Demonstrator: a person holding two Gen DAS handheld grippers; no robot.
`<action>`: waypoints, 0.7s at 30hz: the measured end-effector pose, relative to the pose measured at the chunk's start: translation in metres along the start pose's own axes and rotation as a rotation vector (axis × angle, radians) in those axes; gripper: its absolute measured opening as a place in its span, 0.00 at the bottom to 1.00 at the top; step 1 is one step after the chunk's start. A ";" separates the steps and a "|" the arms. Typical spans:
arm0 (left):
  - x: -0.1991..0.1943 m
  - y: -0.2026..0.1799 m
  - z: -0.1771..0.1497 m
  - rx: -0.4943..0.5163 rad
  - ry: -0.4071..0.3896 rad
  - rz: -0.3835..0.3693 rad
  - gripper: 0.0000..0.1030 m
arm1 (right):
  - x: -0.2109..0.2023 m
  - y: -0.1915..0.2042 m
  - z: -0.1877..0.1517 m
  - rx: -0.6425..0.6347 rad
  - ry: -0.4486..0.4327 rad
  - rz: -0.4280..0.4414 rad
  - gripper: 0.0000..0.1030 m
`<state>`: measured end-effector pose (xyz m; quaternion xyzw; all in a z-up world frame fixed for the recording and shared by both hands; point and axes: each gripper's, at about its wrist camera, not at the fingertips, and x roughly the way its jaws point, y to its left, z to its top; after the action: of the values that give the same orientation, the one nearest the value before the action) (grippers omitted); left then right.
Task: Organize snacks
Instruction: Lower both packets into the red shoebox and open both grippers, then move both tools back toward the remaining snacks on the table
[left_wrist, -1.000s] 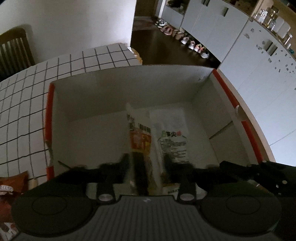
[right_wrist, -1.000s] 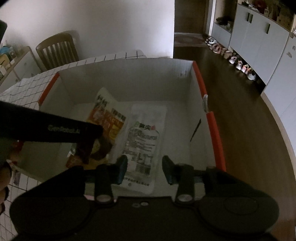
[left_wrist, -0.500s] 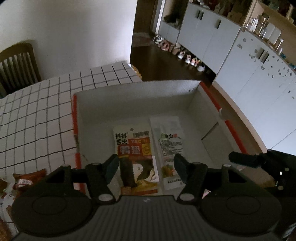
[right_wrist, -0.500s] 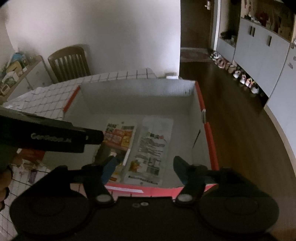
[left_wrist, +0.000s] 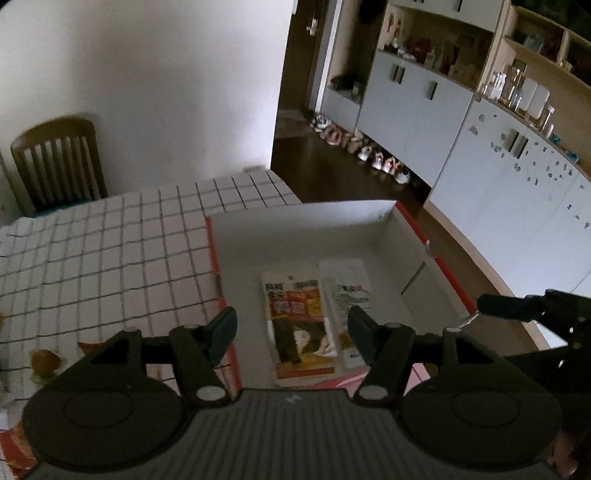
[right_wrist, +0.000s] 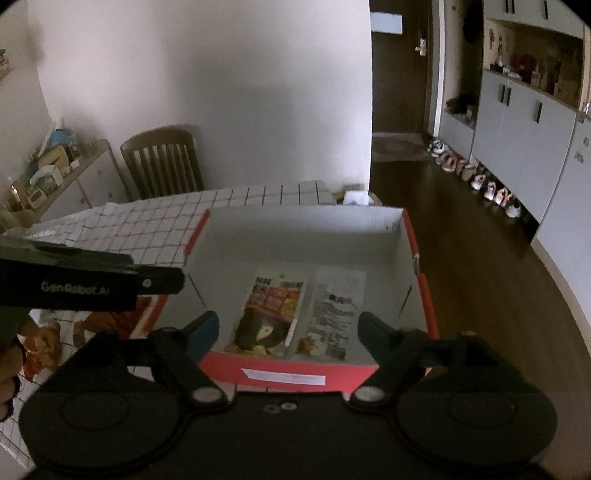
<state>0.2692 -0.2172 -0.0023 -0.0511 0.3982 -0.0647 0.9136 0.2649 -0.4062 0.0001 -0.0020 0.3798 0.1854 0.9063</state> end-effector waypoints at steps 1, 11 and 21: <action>-0.005 0.002 -0.002 0.004 -0.008 0.004 0.64 | -0.003 0.003 0.000 0.005 -0.005 -0.006 0.81; -0.046 0.042 -0.026 -0.028 -0.051 0.015 0.69 | -0.022 0.025 -0.005 0.088 -0.041 0.039 0.87; -0.082 0.093 -0.056 -0.083 -0.080 0.050 0.75 | -0.036 0.085 -0.020 0.091 -0.105 0.068 1.00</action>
<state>0.1798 -0.1149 0.0051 -0.0813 0.3649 -0.0232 0.9272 0.1993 -0.3421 0.0221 0.0620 0.3395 0.1986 0.9173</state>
